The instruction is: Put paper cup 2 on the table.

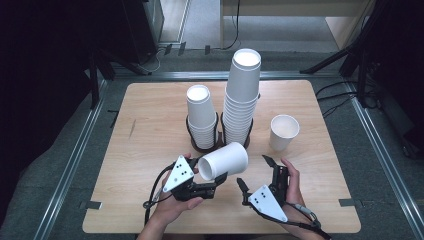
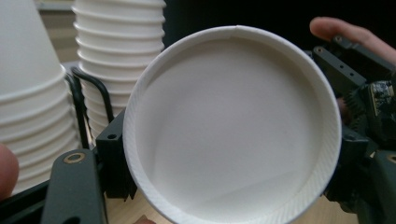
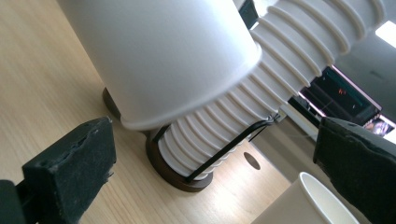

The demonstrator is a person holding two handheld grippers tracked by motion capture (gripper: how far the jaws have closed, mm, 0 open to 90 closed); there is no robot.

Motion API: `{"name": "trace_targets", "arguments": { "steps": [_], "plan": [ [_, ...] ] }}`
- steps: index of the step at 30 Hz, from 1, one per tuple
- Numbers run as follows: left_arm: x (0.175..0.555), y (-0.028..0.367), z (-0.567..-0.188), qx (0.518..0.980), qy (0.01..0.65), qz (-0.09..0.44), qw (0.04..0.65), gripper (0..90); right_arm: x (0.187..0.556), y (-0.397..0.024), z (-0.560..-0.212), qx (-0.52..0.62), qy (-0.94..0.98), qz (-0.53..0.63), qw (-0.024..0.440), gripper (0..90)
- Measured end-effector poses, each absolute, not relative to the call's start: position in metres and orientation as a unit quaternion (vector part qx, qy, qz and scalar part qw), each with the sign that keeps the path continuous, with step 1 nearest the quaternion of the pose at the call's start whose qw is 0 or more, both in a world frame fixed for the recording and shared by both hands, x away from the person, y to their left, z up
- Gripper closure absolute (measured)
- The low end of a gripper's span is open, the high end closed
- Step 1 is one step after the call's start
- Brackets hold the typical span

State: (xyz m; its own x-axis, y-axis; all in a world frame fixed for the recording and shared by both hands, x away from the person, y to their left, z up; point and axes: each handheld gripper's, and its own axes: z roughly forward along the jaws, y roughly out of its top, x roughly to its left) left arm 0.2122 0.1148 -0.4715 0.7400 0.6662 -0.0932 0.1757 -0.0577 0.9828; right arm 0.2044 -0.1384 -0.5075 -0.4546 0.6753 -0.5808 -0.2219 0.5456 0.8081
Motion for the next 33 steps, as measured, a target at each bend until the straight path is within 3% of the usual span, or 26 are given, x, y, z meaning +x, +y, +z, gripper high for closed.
{"name": "trace_targets", "arguments": {
  "steps": [9, 13, 33],
  "plan": [
    [0.211, 0.124, -0.467, 0.661, 0.303, 0.226, 0.648, 23.8, 0.2, -0.137, -0.485, 0.268, 0.683, 0.537, 0.416, 0.0],
    [0.209, 0.124, -0.466, 0.638, 0.291, 0.232, 0.674, 23.7, 0.197, -0.133, -0.477, 0.313, 0.658, 0.583, 0.359, 0.0],
    [0.208, 0.118, -0.471, 0.608, 0.283, 0.278, 0.688, 23.3, 0.195, -0.119, -0.461, 0.513, 0.521, 0.671, 0.123, 0.0]
  ]
}}
